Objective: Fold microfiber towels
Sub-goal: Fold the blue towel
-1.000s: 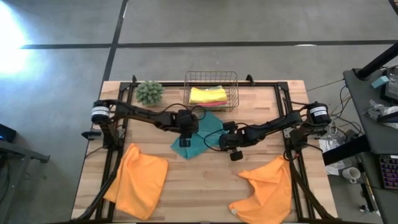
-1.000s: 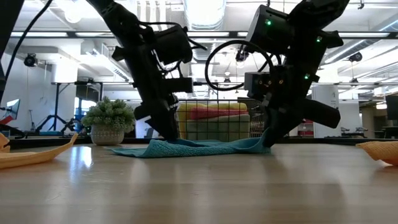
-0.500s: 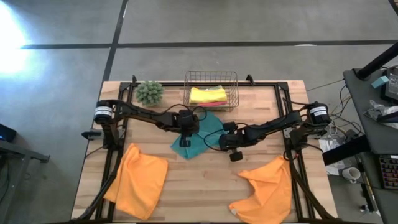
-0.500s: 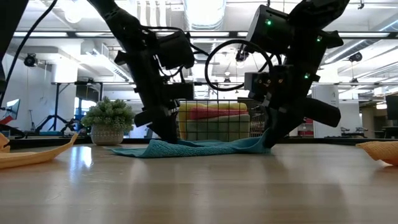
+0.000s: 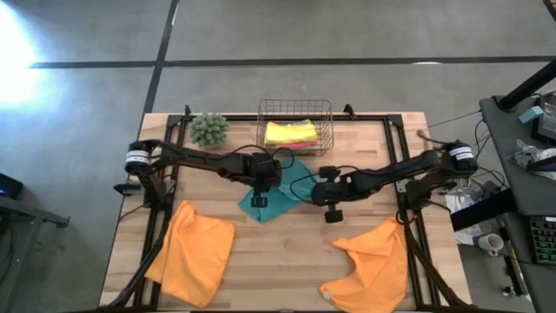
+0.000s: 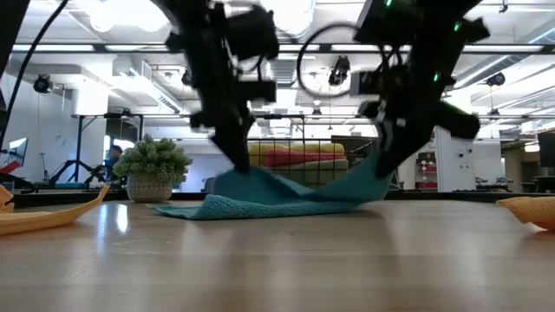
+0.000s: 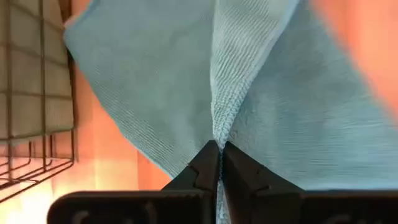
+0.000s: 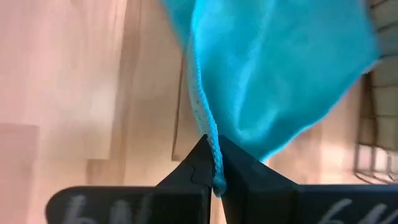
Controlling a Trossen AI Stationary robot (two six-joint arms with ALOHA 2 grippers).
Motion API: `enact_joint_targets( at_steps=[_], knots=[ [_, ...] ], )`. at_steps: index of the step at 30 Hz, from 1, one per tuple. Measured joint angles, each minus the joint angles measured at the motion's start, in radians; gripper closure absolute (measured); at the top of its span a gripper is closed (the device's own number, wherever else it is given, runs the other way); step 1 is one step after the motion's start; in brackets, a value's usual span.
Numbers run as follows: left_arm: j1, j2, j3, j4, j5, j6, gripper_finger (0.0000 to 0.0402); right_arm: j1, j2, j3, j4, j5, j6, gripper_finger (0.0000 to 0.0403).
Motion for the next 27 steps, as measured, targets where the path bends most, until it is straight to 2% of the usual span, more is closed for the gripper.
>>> enact_joint_targets(
  at_steps=[6, 14, 19, 27],
  knots=[
    [-0.051, -0.021, 0.139, -0.188, 0.028, -0.099, 0.0400, 0.033, -0.163, 0.000, -0.032, 0.000, 0.107, 0.0394],
    [-0.126, -0.036, 0.293, -0.360, 0.047, -0.222, 0.0400, 0.079, -0.374, 0.012, -0.054, 0.002, 0.258, 0.0394],
    [-0.161, -0.037, 0.403, -0.482, 0.036, -0.234, 0.0400, 0.093, -0.402, 0.113, -0.173, 0.009, 0.300, 0.0394],
    [-0.179, -0.037, 0.610, -0.705, -0.102, -0.259, 0.0400, 0.093, -0.323, 0.302, -0.374, 0.056, 0.336, 0.0394]
  ],
)
